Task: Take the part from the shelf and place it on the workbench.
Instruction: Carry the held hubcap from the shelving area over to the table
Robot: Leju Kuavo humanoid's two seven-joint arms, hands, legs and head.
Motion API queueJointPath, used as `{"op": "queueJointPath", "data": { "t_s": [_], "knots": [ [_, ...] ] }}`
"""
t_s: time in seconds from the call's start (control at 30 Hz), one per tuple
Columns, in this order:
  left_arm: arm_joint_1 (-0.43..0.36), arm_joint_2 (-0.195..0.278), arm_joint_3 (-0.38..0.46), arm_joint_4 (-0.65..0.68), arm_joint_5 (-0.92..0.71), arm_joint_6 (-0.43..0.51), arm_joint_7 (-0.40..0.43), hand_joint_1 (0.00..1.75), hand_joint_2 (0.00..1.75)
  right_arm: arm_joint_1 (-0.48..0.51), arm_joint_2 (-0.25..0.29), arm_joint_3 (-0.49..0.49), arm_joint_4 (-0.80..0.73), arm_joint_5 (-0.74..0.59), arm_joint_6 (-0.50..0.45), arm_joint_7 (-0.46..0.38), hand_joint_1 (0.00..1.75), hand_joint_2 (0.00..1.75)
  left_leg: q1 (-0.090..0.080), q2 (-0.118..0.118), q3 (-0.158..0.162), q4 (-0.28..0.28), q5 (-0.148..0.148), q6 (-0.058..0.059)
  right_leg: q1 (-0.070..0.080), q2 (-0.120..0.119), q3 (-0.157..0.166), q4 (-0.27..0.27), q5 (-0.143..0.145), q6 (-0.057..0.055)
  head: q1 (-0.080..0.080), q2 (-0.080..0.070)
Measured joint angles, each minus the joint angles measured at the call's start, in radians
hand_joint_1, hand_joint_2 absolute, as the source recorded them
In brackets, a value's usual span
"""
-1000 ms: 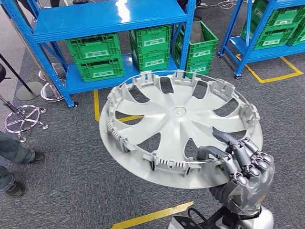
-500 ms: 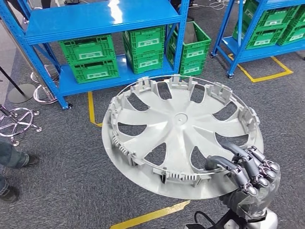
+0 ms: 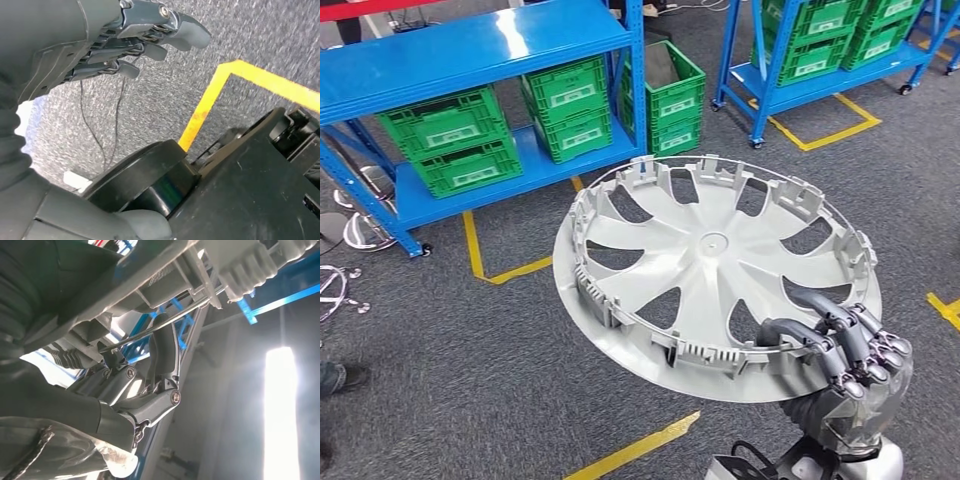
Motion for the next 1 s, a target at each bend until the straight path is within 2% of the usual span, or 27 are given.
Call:
{"op": "queueJointPath", "data": {
  "t_s": [0.07, 0.1, 0.13, 0.17, 0.2, 0.23, 0.27, 0.33, 0.4, 0.43, 0.47, 0.5, 0.53, 0.6, 0.63, 0.7, 0.73, 0.8, 0.87, 0.9, 0.93, 0.97, 1.0],
  "knots": [
    [0.003, 0.002, 0.000, 0.000, -0.001, 0.000, 0.000, 0.00, 1.75, 0.000, 0.001, -0.002, 0.001, 0.001, 0.000, 0.000, 1.75, 1.75, -0.002, -0.048, 0.061, -0.135, 0.063, 0.023, 0.001, 0.025, 0.000, 0.000, 0.001, 0.001, 0.002, 0.000],
    [0.005, 0.003, 0.000, 0.000, -0.001, 0.000, 0.000, 0.00, 1.75, -0.001, 0.001, -0.004, 0.001, 0.003, 0.000, 0.000, 1.75, 1.75, -0.003, -0.070, 0.082, -0.181, 0.077, 0.031, -0.001, 0.035, -0.003, 0.000, 0.003, 0.003, 0.002, 0.000],
    [0.005, 0.004, 0.001, 0.000, -0.001, 0.000, 0.000, 0.00, 1.75, -0.001, 0.002, -0.005, 0.001, 0.004, 0.000, 0.000, 1.75, 1.75, -0.005, -0.084, 0.091, -0.203, 0.078, 0.037, -0.005, 0.045, -0.007, -0.001, 0.005, 0.007, 0.002, 0.000],
    [0.006, 0.004, 0.001, 0.000, -0.002, 0.000, 0.000, 0.00, 1.75, -0.001, 0.003, -0.006, 0.001, 0.007, 0.000, 0.000, 1.75, 1.75, -0.006, -0.082, 0.093, -0.211, 0.076, 0.039, -0.007, 0.055, -0.012, -0.002, 0.008, 0.012, 0.001, 0.000],
    [0.005, 0.004, 0.001, 0.000, -0.002, 0.000, 0.000, 0.00, 1.75, -0.001, 0.004, -0.007, 0.001, 0.009, 0.000, 0.000, 1.75, 1.75, -0.005, -0.070, 0.097, -0.222, 0.077, 0.038, -0.009, 0.063, -0.018, -0.005, 0.011, 0.018, -0.001, 0.000],
    [0.004, 0.003, 0.001, 0.000, -0.003, 0.000, 0.000, 0.00, 1.75, 0.001, 0.005, -0.008, 0.001, 0.009, 0.000, 0.000, 1.75, 1.75, -0.003, -0.058, 0.101, -0.235, 0.079, 0.035, -0.007, 0.052, -0.024, -0.003, 0.010, 0.023, -0.001, 0.000],
    [0.003, 0.002, 0.002, 0.000, -0.003, 0.000, 0.000, 0.00, 1.75, 0.001, 0.006, -0.008, 0.001, 0.010, 0.000, 0.000, 1.75, 1.75, 0.000, -0.045, 0.105, -0.247, 0.083, 0.034, -0.005, 0.030, -0.034, 0.009, 0.001, 0.027, 0.001, 0.000],
    [0.004, 0.001, 0.002, 0.000, -0.003, 0.000, 0.000, 0.00, 1.75, -0.001, 0.006, -0.009, 0.001, 0.010, 0.000, 0.000, 1.75, 1.75, 0.004, -0.017, 0.111, -0.262, 0.089, 0.032, -0.002, -0.029, -0.078, 0.091, -0.047, 0.035, 0.008, 0.000],
    [0.007, 0.001, 0.002, 0.001, -0.005, 0.000, 0.000, 0.00, 1.75, -0.004, 0.006, -0.009, 0.001, 0.011, 0.000, 0.000, 1.75, 1.75, 0.004, 0.012, 0.112, -0.262, 0.088, 0.033, -0.005, -0.049, -0.137, 0.213, -0.099, 0.044, 0.011, 0.000],
    [0.008, 0.001, 0.002, 0.001, -0.006, 0.000, 0.000, 0.00, 1.75, -0.004, 0.006, -0.009, 0.001, 0.011, 0.000, -0.001, 1.75, 1.75, 0.004, 0.027, 0.112, -0.261, 0.087, 0.032, -0.006, -0.052, -0.153, 0.245, -0.104, 0.048, 0.011, 0.000],
    [0.008, 0.000, 0.002, 0.001, -0.007, 0.000, 0.000, 0.00, 1.75, -0.003, 0.006, -0.009, 0.001, 0.011, 0.000, 0.000, 1.75, 1.75, 0.004, 0.041, 0.113, -0.260, 0.085, 0.030, -0.008, -0.055, -0.150, 0.241, -0.090, 0.052, 0.011, 0.000],
    [0.007, -0.001, 0.002, 0.001, -0.008, 0.000, 0.000, 0.00, 1.75, -0.003, 0.006, -0.009, 0.001, 0.012, 0.000, 0.000, 1.75, 1.75, 0.005, 0.053, 0.114, -0.259, 0.083, 0.028, -0.010, -0.062, -0.125, 0.196, -0.061, 0.054, 0.011, 0.000],
    [0.006, -0.001, 0.002, 0.001, -0.009, 0.000, 0.000, 0.00, 1.75, -0.003, 0.006, -0.009, 0.001, 0.013, 0.000, 0.000, 1.75, 1.75, 0.005, 0.064, 0.115, -0.256, 0.080, 0.023, -0.011, -0.077, -0.087, 0.125, -0.029, 0.056, 0.011, 0.000],
    [0.004, -0.002, 0.002, 0.001, -0.009, 0.000, 0.000, 0.00, 1.75, -0.005, 0.006, -0.010, 0.001, 0.015, 0.000, 0.000, 1.75, 1.75, 0.001, 0.080, 0.117, -0.247, 0.072, 0.012, -0.008, -0.107, -0.020, 0.011, 0.007, 0.048, 0.011, 0.000],
    [0.003, -0.002, 0.003, 0.001, -0.010, 0.000, 0.000, 0.00, 1.75, -0.006, 0.006, -0.010, 0.001, 0.015, 0.000, 0.000, 1.75, 1.75, -0.002, 0.087, 0.118, -0.243, 0.070, 0.006, -0.005, -0.113, -0.007, -0.013, 0.009, 0.041, 0.010, 0.000],
    [0.001, -0.002, 0.003, 0.001, -0.011, 0.000, 0.000, 0.00, 1.75, -0.005, 0.007, -0.012, 0.001, 0.016, 0.000, 0.000, 1.75, 1.75, -0.002, 0.100, 0.121, -0.242, 0.069, -0.002, -0.002, -0.098, -0.007, -0.014, 0.010, 0.025, 0.009, 0.000],
    [0.000, -0.002, 0.003, 0.001, -0.011, 0.000, 0.000, 0.00, 1.75, -0.005, 0.007, -0.014, 0.001, 0.017, 0.000, 0.000, 1.75, 1.75, 0.000, 0.098, 0.123, -0.240, 0.064, -0.008, -0.004, -0.090, -0.008, -0.015, 0.012, 0.020, 0.009, 0.000],
    [-0.001, -0.002, 0.003, 0.001, -0.012, 0.000, 0.000, 0.00, 1.75, -0.005, 0.008, -0.015, 0.001, 0.018, 0.000, 0.000, 1.75, 1.75, 0.004, 0.065, 0.109, -0.197, 0.027, -0.017, -0.008, -0.072, -0.009, -0.017, 0.016, 0.007, 0.007, 0.000],
    [0.001, -0.002, 0.003, 0.001, -0.011, 0.000, 0.000, 0.00, 1.75, -0.006, 0.009, -0.017, 0.001, 0.018, 0.000, 0.000, 1.75, 1.75, 0.005, 0.023, 0.057, -0.070, -0.044, -0.022, -0.009, -0.052, -0.010, -0.018, 0.019, 0.000, 0.005, 0.000],
    [0.002, -0.002, 0.003, 0.001, -0.011, 0.000, 0.000, 0.00, 1.75, -0.006, 0.010, -0.017, 0.001, 0.018, 0.000, 0.000, 1.75, 1.75, 0.005, 0.015, 0.027, -0.001, -0.072, -0.021, -0.009, -0.041, -0.011, -0.018, 0.019, -0.001, 0.005, 0.000],
    [0.002, -0.002, 0.003, 0.001, -0.012, 0.000, 0.000, 0.00, 1.75, -0.006, 0.010, -0.018, 0.001, 0.019, 0.000, 0.000, 1.75, 1.75, 0.005, 0.011, 0.007, 0.045, -0.084, -0.020, -0.008, -0.029, -0.011, -0.017, 0.020, -0.002, 0.005, 0.000],
    [0.002, -0.002, 0.003, 0.001, -0.012, 0.000, 0.000, 0.00, 1.75, -0.006, 0.010, -0.019, 0.001, 0.019, 0.000, 0.000, 1.75, 1.75, 0.005, 0.009, 0.003, 0.053, -0.074, -0.017, -0.007, -0.016, -0.011, -0.017, 0.021, -0.002, 0.005, 0.000],
    [0.001, -0.002, 0.003, 0.001, -0.012, 0.000, 0.000, 0.00, 1.75, -0.006, 0.010, -0.020, 0.001, 0.020, 0.000, 0.000, 1.75, 1.75, 0.005, 0.005, 0.019, 0.018, -0.044, -0.013, -0.006, -0.002, -0.010, -0.017, 0.021, -0.002, 0.005, 0.000]
  ]
}}
